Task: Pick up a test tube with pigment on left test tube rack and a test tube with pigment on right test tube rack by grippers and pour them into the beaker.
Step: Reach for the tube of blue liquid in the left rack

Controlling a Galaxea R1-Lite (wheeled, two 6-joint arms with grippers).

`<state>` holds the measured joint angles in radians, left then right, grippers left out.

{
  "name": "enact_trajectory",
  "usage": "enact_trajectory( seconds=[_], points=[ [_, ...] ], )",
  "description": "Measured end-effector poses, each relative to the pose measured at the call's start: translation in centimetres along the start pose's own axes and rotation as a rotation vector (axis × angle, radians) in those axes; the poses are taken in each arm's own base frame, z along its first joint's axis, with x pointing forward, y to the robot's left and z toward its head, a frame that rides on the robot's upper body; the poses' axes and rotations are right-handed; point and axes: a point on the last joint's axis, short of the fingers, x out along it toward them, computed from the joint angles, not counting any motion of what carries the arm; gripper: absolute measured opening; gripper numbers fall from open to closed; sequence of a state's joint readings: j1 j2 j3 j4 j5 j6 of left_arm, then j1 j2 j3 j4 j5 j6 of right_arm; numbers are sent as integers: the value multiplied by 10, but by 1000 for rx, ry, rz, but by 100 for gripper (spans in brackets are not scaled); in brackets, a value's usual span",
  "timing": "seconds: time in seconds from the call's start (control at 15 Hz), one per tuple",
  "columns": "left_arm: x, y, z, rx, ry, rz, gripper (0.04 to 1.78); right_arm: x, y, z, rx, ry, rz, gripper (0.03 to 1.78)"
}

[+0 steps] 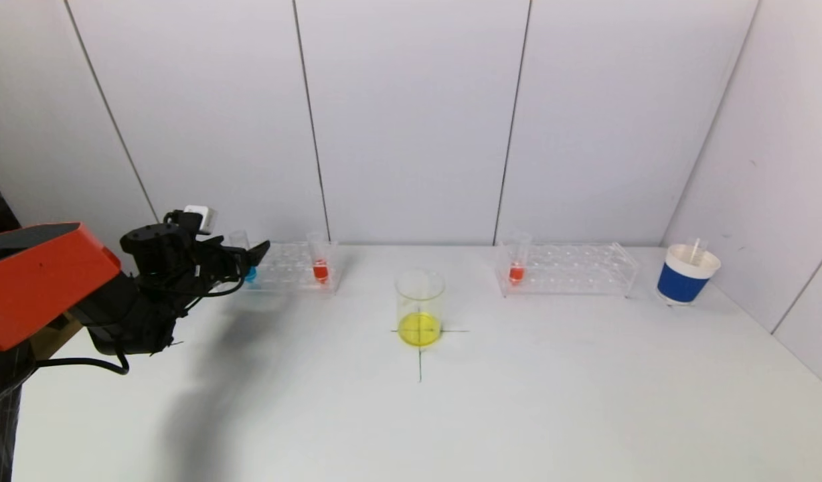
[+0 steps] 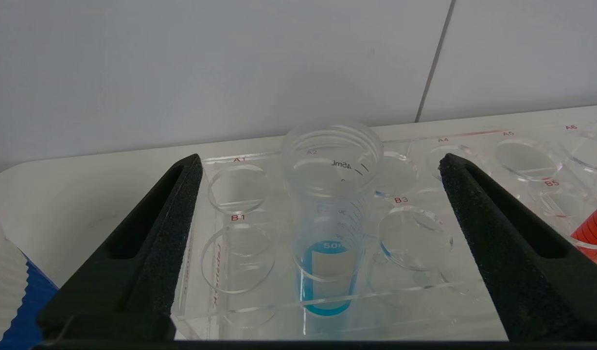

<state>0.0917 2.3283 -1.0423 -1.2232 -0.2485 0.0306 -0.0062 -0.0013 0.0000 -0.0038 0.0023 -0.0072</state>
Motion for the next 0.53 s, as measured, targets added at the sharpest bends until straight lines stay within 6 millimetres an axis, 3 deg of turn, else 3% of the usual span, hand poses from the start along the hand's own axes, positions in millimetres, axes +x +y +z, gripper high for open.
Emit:
enact_trajectory(
  seconds=[0.2, 0.53],
  points=[
    [0, 0, 0, 0, -1, -1, 138, 0, 0, 0, 0, 0, 0, 176],
    [0, 0, 0, 0, 0, -1, 50, 0, 0, 0, 0, 0, 0, 176]
  ],
)
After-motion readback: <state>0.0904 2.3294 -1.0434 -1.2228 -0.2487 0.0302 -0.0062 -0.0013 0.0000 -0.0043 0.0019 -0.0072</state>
